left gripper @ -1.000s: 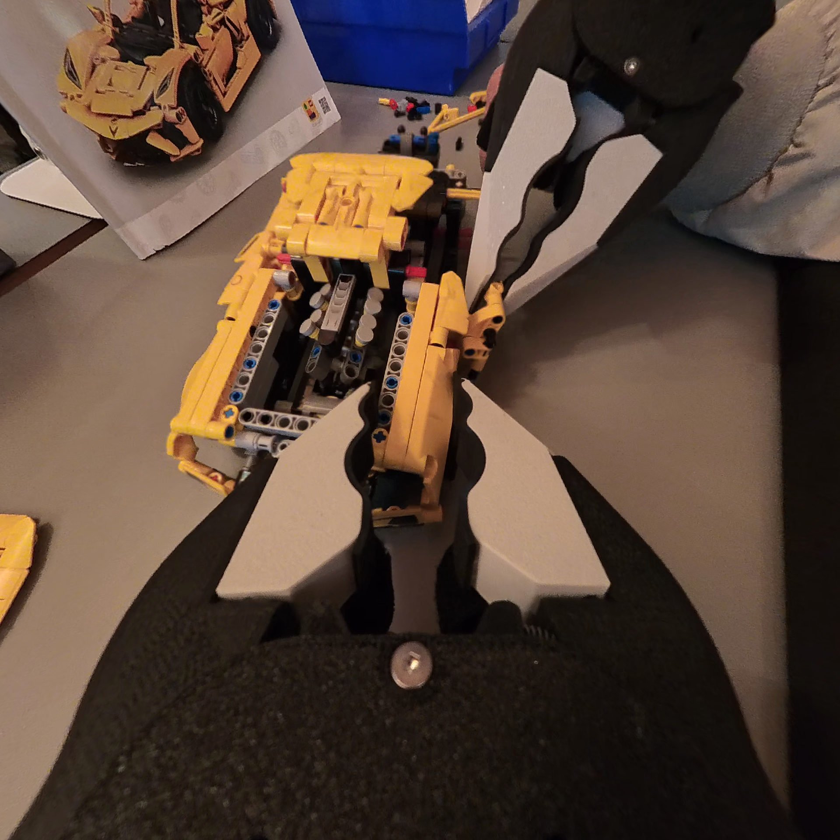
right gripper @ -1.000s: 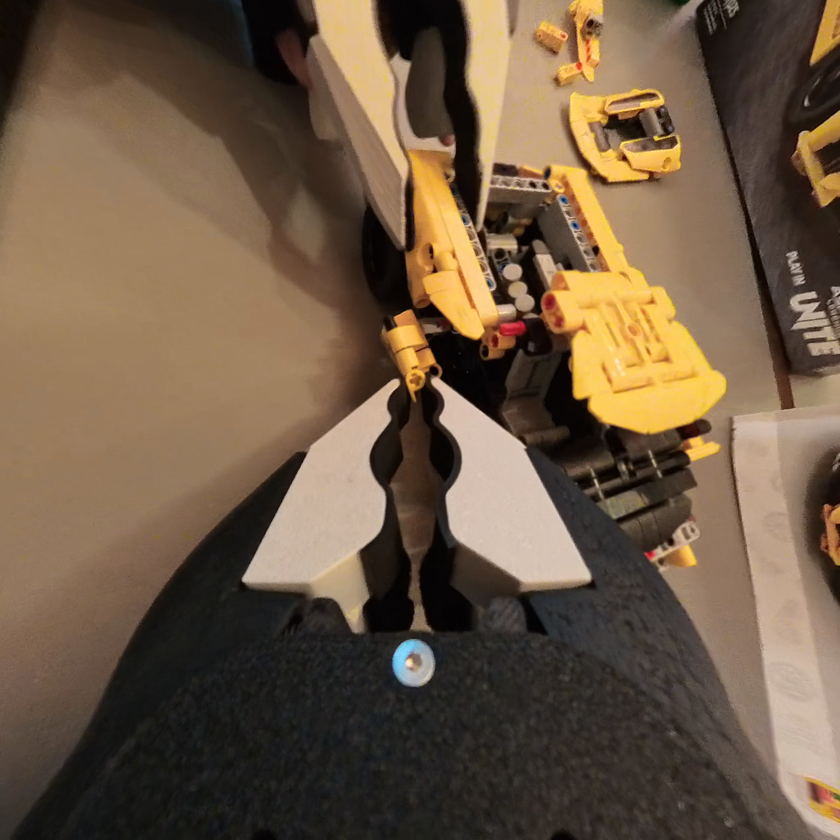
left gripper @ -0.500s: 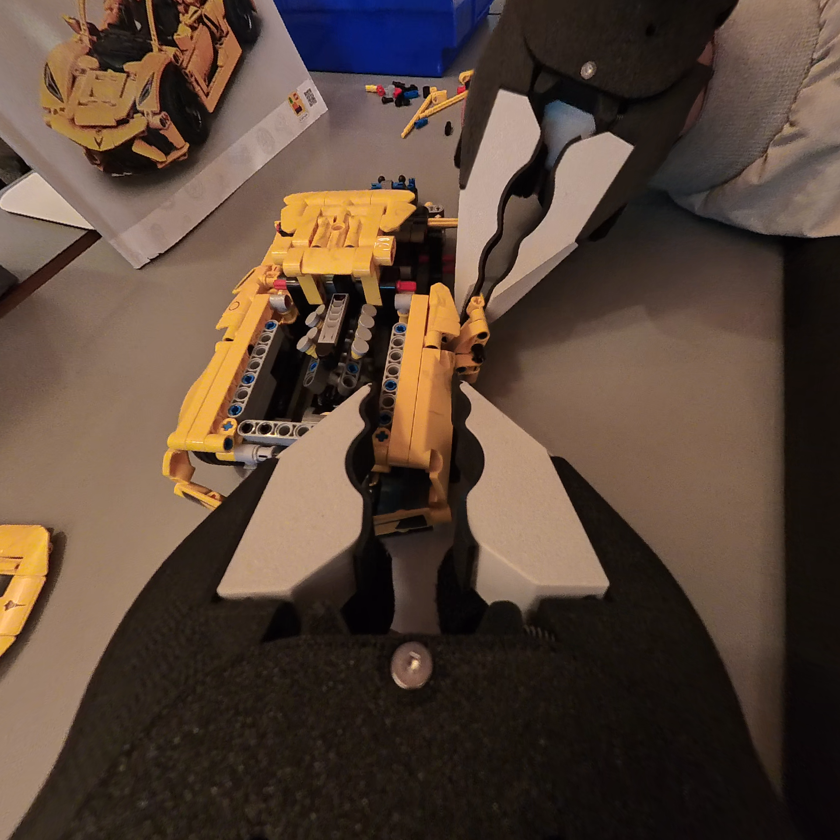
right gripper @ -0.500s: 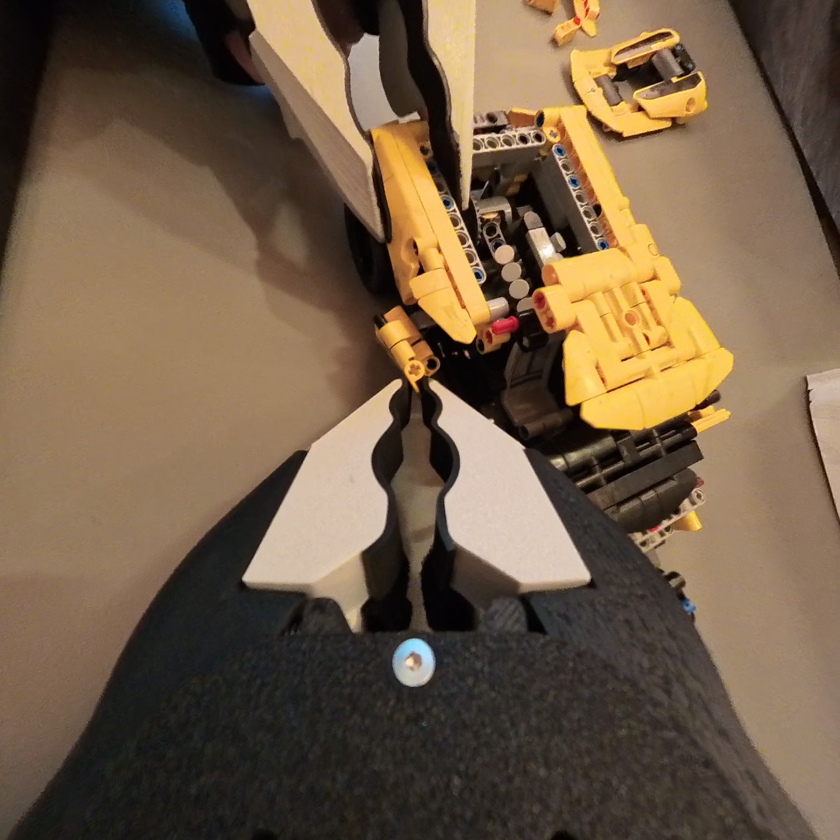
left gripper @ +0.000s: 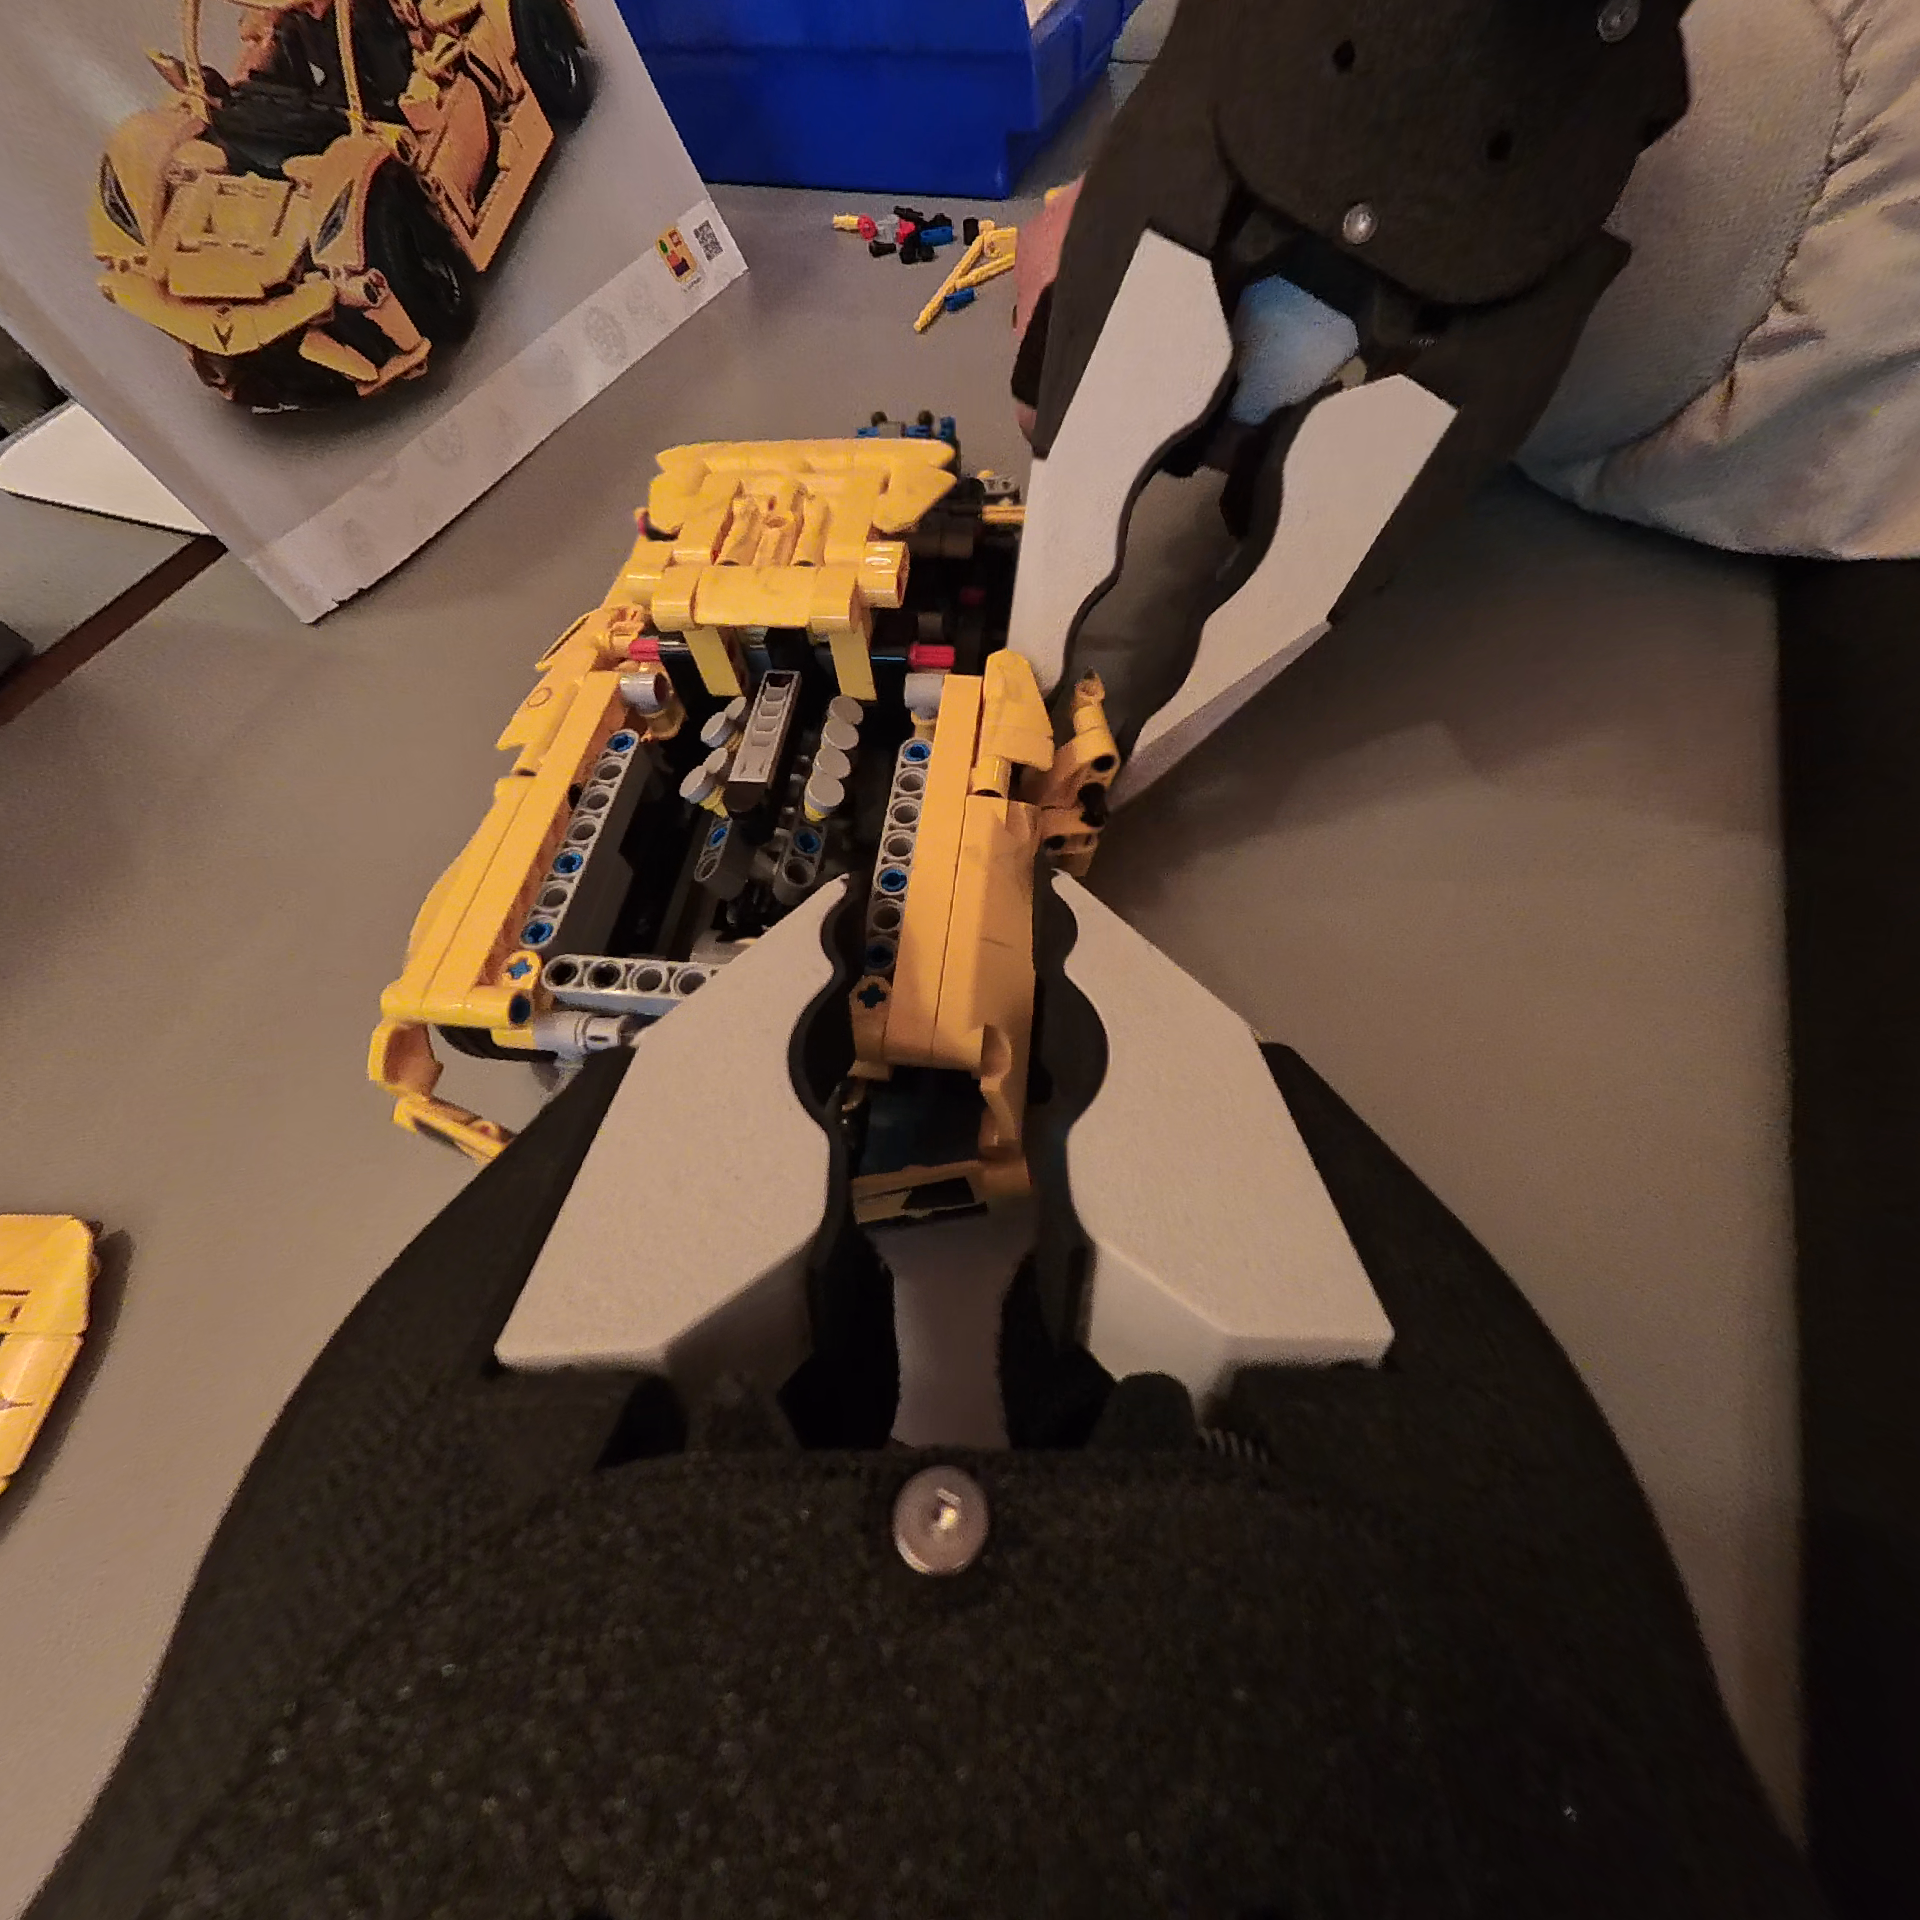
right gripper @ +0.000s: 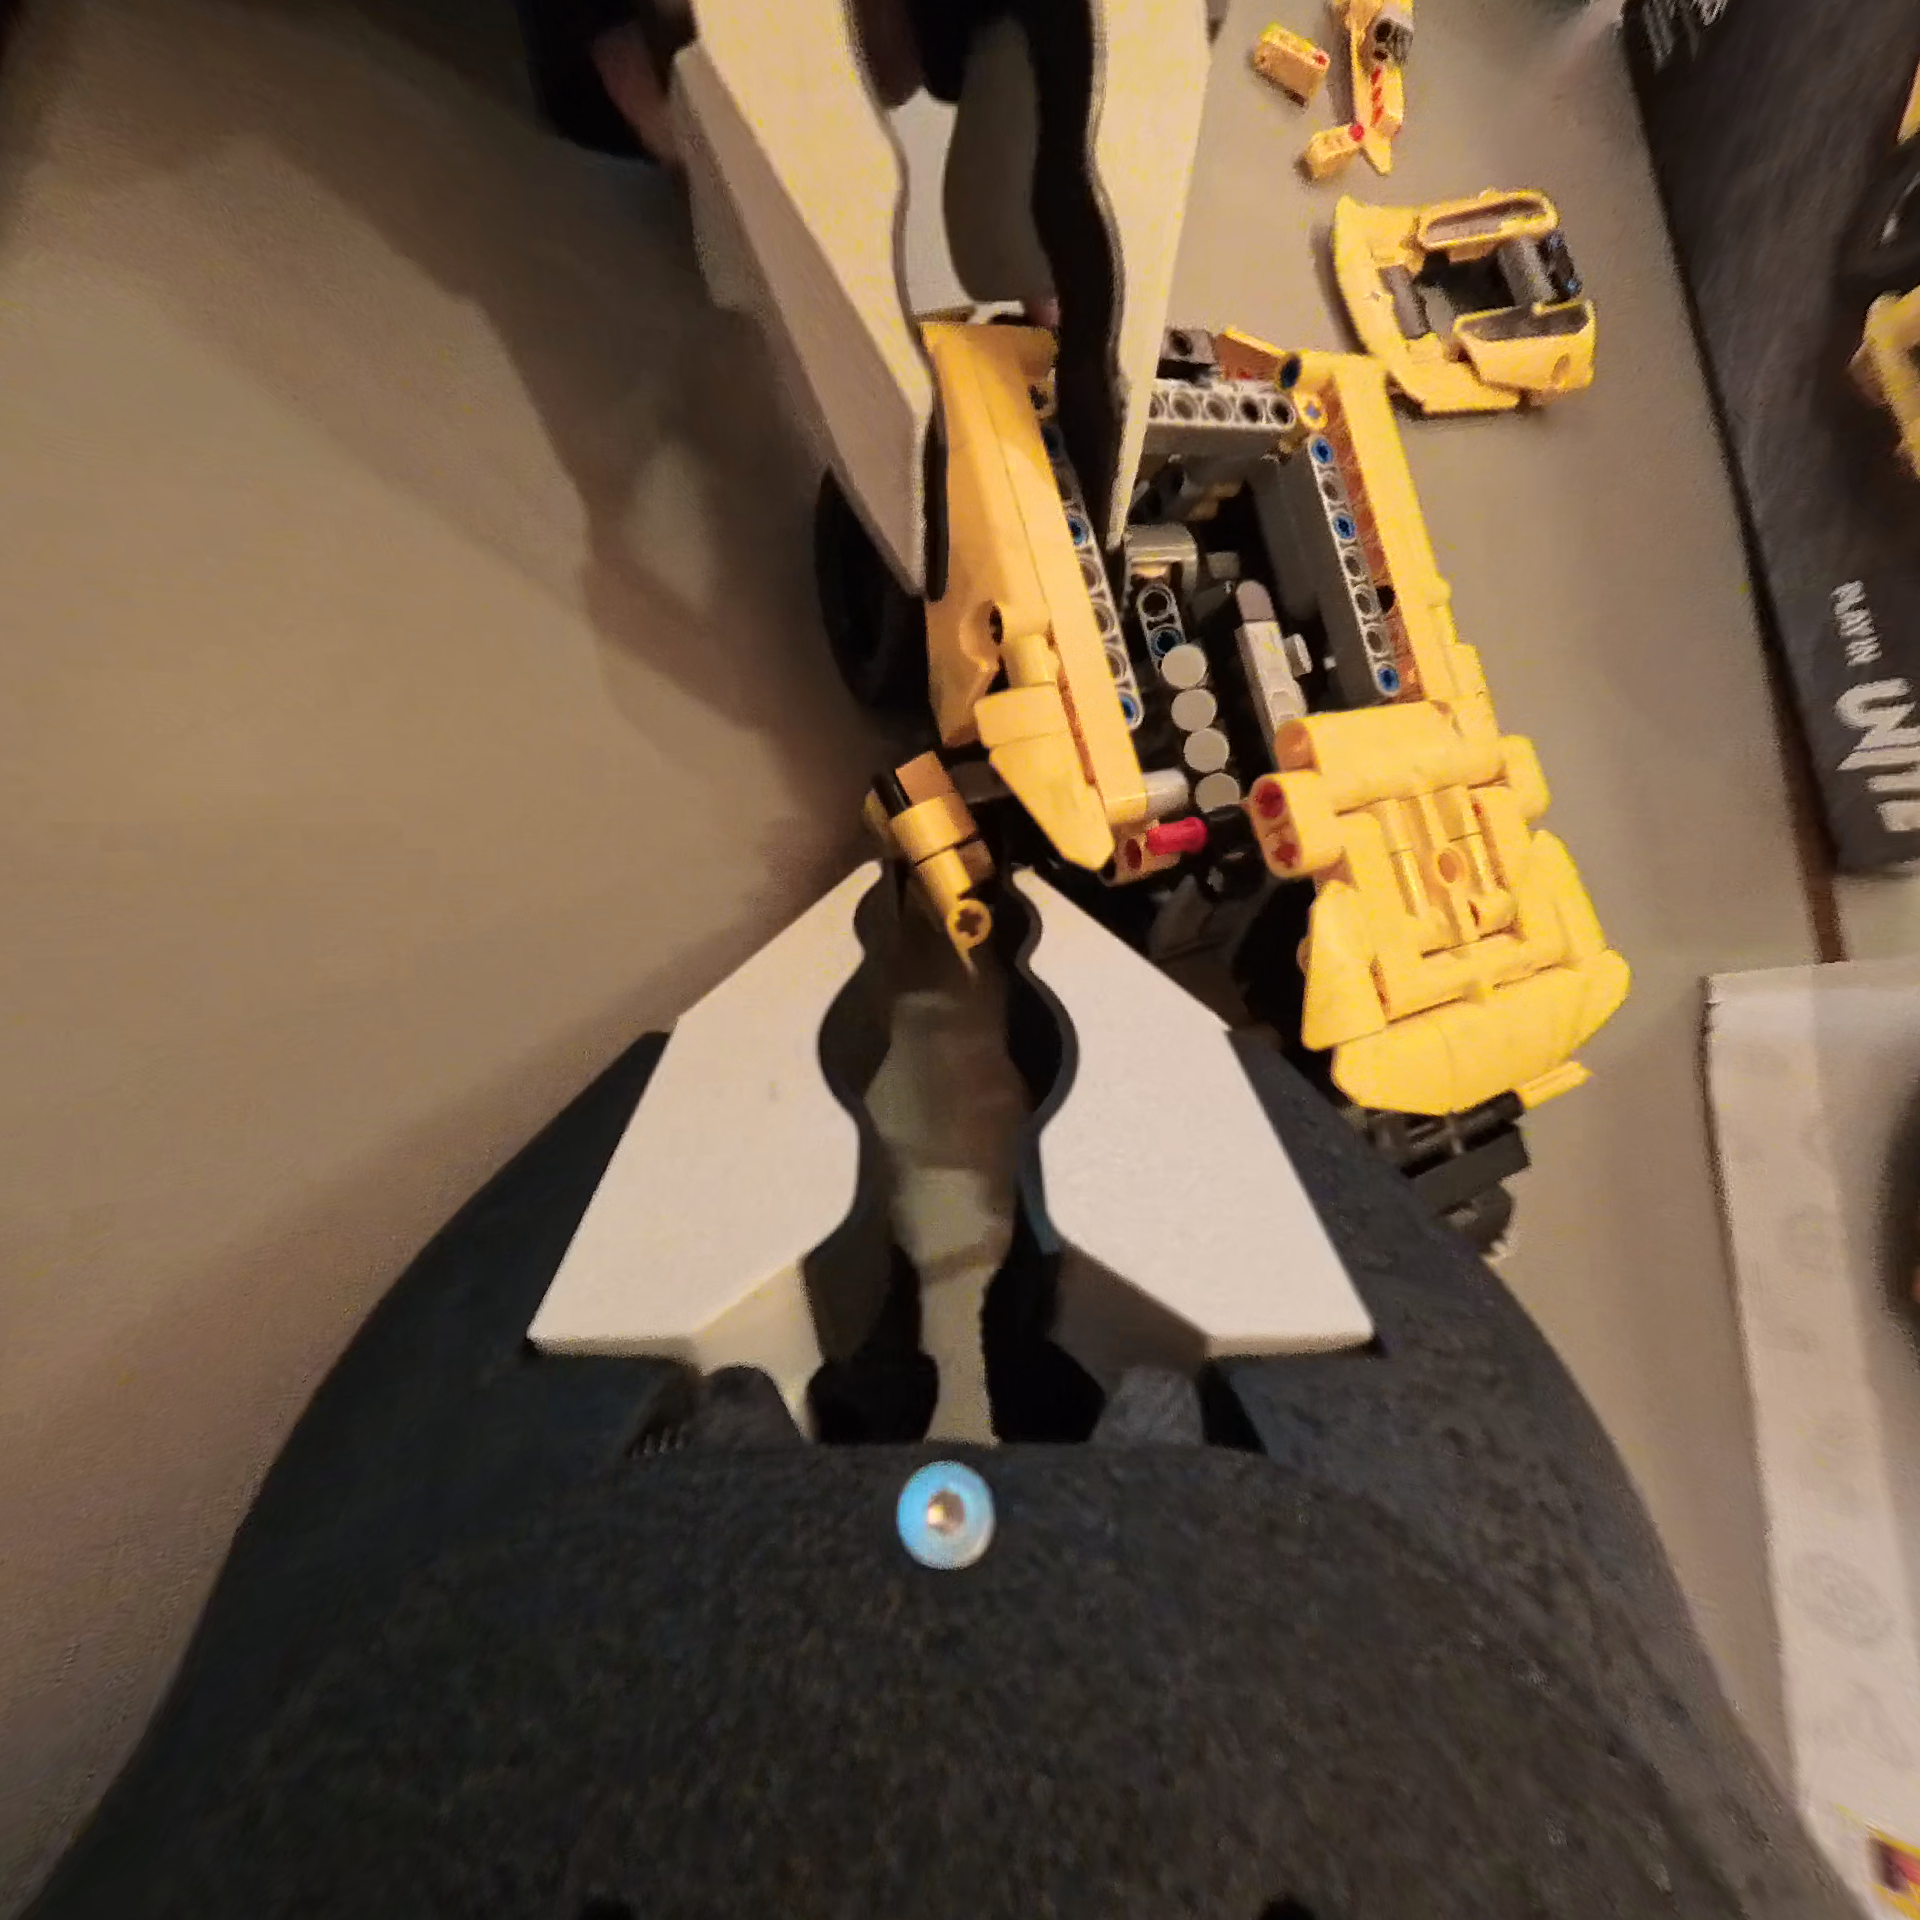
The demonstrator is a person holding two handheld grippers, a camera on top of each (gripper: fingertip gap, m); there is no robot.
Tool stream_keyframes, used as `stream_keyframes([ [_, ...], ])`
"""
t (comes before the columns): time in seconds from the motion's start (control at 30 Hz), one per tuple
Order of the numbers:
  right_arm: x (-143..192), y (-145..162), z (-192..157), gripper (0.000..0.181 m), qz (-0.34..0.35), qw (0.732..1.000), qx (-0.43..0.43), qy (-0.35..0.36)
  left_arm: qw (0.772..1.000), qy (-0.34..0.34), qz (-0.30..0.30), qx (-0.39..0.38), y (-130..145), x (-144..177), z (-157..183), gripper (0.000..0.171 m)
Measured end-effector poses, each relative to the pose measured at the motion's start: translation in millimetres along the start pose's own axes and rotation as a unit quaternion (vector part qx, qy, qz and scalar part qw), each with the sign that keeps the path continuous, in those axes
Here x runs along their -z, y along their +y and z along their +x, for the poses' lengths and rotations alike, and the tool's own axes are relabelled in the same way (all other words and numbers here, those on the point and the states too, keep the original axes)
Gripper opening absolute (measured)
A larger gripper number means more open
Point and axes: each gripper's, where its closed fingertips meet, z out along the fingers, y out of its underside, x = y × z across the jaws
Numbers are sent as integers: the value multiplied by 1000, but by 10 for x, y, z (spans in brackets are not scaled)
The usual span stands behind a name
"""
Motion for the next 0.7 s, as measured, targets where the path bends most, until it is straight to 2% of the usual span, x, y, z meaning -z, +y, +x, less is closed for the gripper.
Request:
stream_keyframes([
  [0.07,36,82,35,8,-19,1000,10,5,1000,3,0,1,-2,3,-4,31],
  [0.13,128,106,126,0,-24,998,-44,27,1000,2,2,9,-9,-3,-6,31],
  [0.17,178,56,145,6,-4,996,-85,33,1000,-1,3,10,-15,-9,-8,31],
  [0.23,220,-7,84,31,7,982,-188,22,1000,-11,6,15,-25,-23,-12,31],
  [0.27,200,-35,10,46,11,971,-239,12,1000,-18,6,17,-28,-28,-13,31],
  [0.3,163,-6,2,57,7,956,-291,32,1000,-24,4,18,-30,-32,-14,31],
  [0.37,115,110,16,60,-10,926,-370,79,999,-30,4,23,-32,-35,-17,31],
  [0.43,103,-44,37,61,49,904,-419,71,999,-29,4,29,-35,-37,-16,31],
  [0.5,16,-35,60,61,32,896,-437,76,999,-29,2,31,-42,-50,-15,31],
  [0.6,-28,43,122,41,-6,908,-401,121,999,-32,1,32,-47,-63,-20,30],
  [0.7,-28,55,96,40,-6,920,-378,104,999,-32,2,29,-35,-46,-20,30],
])
